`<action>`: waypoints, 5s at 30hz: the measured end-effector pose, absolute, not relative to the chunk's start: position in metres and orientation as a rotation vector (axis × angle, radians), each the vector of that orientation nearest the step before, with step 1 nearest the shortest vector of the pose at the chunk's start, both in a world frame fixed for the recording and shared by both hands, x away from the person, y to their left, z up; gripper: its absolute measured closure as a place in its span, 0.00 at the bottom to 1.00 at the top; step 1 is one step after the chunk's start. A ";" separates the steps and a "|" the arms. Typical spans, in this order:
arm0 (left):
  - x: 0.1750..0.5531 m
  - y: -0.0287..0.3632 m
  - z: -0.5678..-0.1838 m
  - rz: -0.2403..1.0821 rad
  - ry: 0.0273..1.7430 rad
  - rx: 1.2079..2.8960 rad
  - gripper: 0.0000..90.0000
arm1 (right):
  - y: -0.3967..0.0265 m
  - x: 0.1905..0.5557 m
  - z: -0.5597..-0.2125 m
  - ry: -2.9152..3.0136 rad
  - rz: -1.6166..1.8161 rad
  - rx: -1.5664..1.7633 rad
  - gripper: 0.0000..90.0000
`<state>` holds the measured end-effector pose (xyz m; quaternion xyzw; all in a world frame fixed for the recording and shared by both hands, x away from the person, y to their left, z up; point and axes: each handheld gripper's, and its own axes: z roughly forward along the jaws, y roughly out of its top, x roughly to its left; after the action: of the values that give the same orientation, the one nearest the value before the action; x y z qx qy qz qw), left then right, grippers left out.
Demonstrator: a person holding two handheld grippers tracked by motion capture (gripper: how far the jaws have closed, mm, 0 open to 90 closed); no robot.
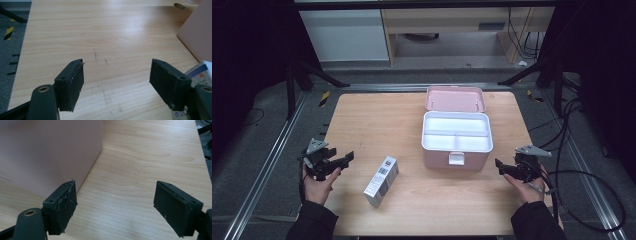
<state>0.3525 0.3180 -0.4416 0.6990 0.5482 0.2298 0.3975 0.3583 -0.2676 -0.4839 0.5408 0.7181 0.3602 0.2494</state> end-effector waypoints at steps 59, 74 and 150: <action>0.335 0.204 -0.452 0.361 1.213 2.297 0.31 | -0.262 0.363 -0.494 2.036 0.877 1.468 0.20; 0.348 0.204 -0.454 0.275 1.276 2.361 0.57 | -0.260 0.366 -0.497 2.084 0.859 1.462 0.21; 0.368 0.291 -0.385 0.563 1.353 1.964 0.45 | -0.260 0.356 -0.455 1.992 1.041 1.336 0.27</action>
<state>0.3682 0.2908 -0.3852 0.7541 0.5195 0.2163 0.3386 0.3556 -0.2600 -0.4554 0.4932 0.7355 0.3846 0.2606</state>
